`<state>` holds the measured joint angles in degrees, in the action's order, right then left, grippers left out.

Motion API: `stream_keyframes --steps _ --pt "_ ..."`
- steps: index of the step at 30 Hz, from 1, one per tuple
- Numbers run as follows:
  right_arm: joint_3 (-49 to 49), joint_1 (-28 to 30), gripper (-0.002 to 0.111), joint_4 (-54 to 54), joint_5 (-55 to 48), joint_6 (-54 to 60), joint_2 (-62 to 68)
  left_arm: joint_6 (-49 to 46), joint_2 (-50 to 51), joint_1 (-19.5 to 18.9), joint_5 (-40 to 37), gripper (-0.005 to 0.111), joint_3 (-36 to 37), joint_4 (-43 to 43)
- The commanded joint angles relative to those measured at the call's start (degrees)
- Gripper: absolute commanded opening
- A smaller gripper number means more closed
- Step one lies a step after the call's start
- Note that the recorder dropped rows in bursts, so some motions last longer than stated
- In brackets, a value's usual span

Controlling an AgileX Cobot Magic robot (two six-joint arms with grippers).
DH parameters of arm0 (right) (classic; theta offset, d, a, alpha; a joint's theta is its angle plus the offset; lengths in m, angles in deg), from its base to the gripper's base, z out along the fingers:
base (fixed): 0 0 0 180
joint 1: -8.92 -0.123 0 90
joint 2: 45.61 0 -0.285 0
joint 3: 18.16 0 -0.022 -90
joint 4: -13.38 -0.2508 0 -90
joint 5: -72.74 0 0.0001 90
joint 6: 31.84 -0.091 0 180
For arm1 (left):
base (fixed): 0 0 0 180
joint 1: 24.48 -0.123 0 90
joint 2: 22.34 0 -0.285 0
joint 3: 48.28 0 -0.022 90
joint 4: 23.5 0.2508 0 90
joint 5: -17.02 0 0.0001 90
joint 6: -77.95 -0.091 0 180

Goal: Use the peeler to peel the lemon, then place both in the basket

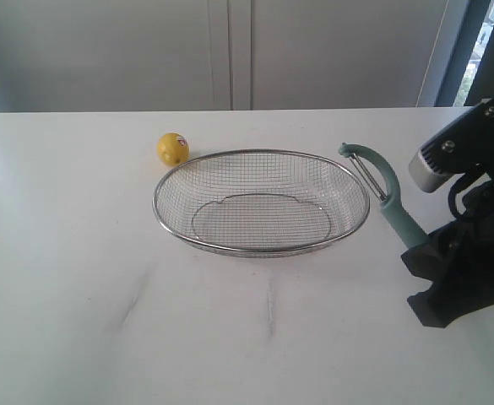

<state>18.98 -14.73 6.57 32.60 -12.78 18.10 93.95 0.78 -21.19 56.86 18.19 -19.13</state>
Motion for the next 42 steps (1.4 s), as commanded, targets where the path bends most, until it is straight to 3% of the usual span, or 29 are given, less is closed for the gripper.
stream_keyframes --steps 1,6,12,17,21,29,33,38,42 --pt "0.14 0.32 0.000 -0.18 0.75 -0.06 -0.45 -0.23 7.90 -0.09 1.14 0.000 -3.70 1.00" --pt "0.14 0.32 0.000 -0.18 0.86 -0.06 -0.45 -4.39 18.97 -0.09 0.91 0.000 -6.50 1.47" --pt "0.14 0.32 0.000 -0.18 0.86 -0.06 -0.45 -4.28 33.53 -0.09 3.42 0.000 -9.96 7.91" --pt "0.14 0.32 0.000 -0.18 0.86 -0.06 -0.45 -4.28 44.40 -0.09 5.89 0.000 -13.48 8.37" --pt "0.14 0.32 0.000 -0.18 0.86 -0.06 -0.45 -0.36 52.26 -0.09 3.39 0.000 -18.15 11.73" --pt "0.14 0.32 0.000 -0.18 0.86 -0.06 -0.45 18.07 64.73 0.01 -18.62 0.000 -34.99 32.99" --pt "0.14 0.32 0.000 -0.18 0.86 -0.06 -0.45 23.18 70.96 2.91 -36.45 0.000 -44.53 37.29" --pt "0.14 0.32 0.000 -0.18 0.71 -0.06 -0.45 17.87 79.25 9.16 -52.43 0.000 -57.71 35.85" --pt "0.14 0.32 0.000 -0.18 0.71 -0.06 -0.45 1.40 87.33 14.20 -58.25 0.000 -69.44 22.47"
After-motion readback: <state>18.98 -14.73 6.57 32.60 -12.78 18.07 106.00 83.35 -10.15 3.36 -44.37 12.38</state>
